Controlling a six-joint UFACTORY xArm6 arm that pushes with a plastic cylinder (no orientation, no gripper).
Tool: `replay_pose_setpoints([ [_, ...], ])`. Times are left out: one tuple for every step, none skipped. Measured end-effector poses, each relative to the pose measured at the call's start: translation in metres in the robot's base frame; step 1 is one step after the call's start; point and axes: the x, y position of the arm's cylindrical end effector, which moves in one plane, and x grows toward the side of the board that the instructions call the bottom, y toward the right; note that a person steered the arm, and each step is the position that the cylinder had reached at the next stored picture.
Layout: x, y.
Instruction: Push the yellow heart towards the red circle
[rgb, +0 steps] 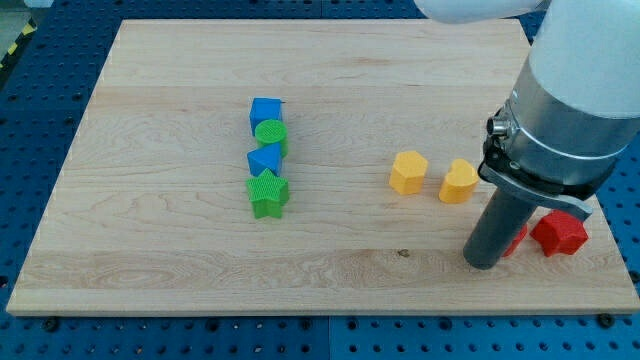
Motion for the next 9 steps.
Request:
replay_pose_setpoints([
  [-0.003, 0.000],
  [-0.004, 0.001],
  [-0.005, 0.002],
  [-0.012, -0.024],
  [-0.032, -0.095],
  [-0.054, -0.160],
  [-0.077, -0.186],
  [-0.102, -0.186],
  [-0.127, -0.179],
])
